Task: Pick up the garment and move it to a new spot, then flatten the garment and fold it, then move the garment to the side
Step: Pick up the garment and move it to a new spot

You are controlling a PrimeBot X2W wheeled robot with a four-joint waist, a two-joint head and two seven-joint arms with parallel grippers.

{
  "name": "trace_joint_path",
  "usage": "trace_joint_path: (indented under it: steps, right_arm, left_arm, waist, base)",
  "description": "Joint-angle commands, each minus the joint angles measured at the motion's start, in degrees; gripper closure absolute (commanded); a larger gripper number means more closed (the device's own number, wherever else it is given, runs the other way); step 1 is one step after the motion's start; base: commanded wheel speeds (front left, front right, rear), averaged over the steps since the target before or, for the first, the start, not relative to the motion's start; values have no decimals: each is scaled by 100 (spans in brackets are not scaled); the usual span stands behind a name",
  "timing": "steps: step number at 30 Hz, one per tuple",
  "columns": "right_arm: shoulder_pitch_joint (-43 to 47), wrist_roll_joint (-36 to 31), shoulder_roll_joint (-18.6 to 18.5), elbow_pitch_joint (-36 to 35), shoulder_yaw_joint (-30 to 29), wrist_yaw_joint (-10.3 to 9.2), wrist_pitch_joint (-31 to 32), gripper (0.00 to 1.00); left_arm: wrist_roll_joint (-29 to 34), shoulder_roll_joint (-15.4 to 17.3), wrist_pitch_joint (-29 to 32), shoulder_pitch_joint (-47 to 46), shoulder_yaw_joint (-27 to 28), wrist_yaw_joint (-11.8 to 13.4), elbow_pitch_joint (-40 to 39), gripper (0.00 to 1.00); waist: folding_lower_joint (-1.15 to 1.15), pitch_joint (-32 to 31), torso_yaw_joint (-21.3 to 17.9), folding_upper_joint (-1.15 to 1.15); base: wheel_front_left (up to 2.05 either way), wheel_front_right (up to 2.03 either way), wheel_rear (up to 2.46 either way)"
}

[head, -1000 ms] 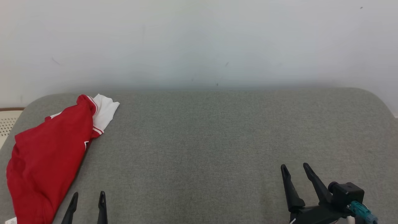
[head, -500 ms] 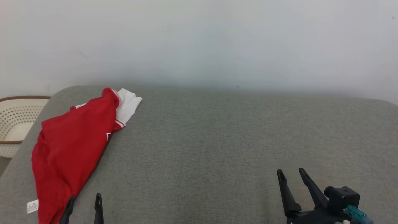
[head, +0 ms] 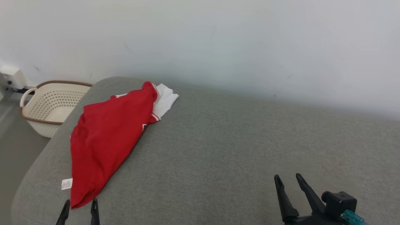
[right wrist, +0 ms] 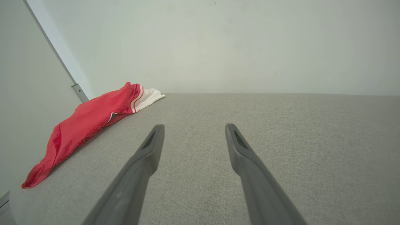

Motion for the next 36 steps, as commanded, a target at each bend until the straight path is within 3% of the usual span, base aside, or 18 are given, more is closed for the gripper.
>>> trace_joint_path:
  steps: [1, 18, 31, 36]
  right_arm:
    - [58, 50, 12, 16, 8, 2, -30, 0]
    - [75, 114, 60, 130, 182, 2, -156, 0]
    - [-17, 161, 16, 191, 242, 2, -167, 0]
    - [-67, 125, 12, 177, 214, 2, -162, 0]
  left_arm:
    - [-22, 49, 18, 108, 23, 27, -24, 0]
    - [-83, 169, 125, 242, 86, 143, -157, 0]
    - [-128, 233, 82, 289, 160, 229, -200, 0]
    - [-163, 304, 74, -63, 172, 193, -152, 0]
  waist:
    - [0, -50, 300, 0]
    - [0, -160, 1029, 0]
    - [0, -146, 1064, 0]
    - [0, -82, 870, 0]
  base:
    - [0, 0, 0]
    - [0, 0, 0]
    - [0, 0, 0]
    - [0, 0, 0]
